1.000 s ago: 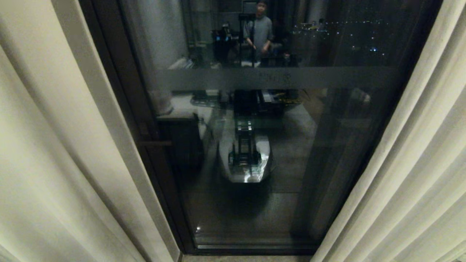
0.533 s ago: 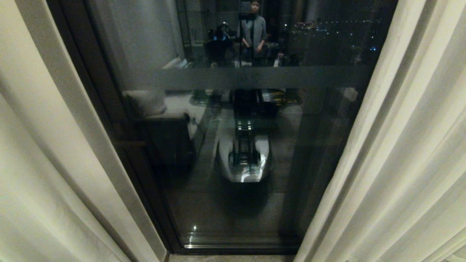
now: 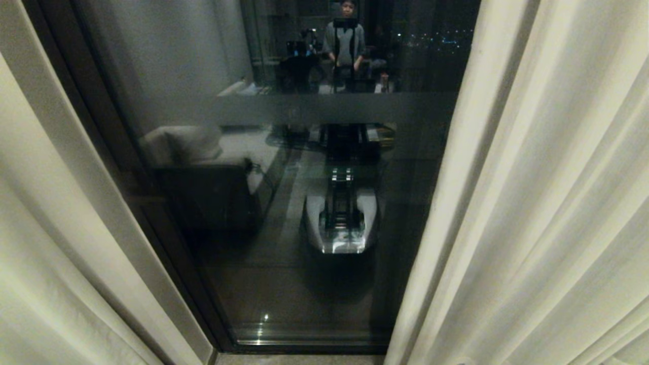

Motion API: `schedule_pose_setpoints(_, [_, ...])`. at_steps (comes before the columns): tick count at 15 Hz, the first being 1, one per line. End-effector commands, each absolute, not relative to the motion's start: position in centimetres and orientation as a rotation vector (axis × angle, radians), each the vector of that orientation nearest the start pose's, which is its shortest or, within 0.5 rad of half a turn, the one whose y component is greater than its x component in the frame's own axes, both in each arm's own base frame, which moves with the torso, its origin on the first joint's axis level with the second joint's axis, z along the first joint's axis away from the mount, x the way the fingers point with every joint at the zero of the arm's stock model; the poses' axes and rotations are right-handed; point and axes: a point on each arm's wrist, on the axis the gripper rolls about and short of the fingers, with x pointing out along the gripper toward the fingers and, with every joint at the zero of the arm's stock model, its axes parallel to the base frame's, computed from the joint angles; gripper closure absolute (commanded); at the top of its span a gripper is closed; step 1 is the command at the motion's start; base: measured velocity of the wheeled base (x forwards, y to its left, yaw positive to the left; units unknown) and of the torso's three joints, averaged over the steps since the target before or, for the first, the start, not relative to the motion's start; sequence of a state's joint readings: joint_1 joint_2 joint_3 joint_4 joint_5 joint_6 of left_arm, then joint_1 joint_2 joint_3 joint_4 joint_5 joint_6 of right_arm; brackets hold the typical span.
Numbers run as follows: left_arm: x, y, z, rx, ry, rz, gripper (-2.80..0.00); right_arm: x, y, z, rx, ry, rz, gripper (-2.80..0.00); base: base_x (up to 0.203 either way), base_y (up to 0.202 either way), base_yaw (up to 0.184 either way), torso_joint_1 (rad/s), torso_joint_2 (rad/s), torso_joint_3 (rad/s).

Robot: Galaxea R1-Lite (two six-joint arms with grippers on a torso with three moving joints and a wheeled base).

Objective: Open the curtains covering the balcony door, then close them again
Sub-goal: Pull the inner curtains open on both sides

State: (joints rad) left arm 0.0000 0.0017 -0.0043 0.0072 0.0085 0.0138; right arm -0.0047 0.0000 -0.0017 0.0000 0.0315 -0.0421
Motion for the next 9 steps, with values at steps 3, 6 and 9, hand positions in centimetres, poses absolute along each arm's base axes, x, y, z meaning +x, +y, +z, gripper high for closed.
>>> schedule_pose_setpoints(3, [-2.30,0.02,7.56,0.015,0.004,0.009,0.00,-2.28,0.08,7.59,-0.043,-0.001,0.028,0.00,0.000,-0.191,0.003,0.002,0.01,0.001])
schedule_pose_setpoints(6, [-2.30,0.02,7.57,0.017,0.003,0.009,0.00,-2.28,0.08,7.59,-0.043,-0.001,0.028,0.00,0.000,-0.188,0.003,0.003,0.01,0.002])
schedule_pose_setpoints(9, [-2.30,0.02,7.57,0.015,0.003,0.009,0.00,-2.28,0.08,7.59,-0.043,-0.001,0.028,0.00,0.000,-0.116,0.002,0.003,0.01,0.002])
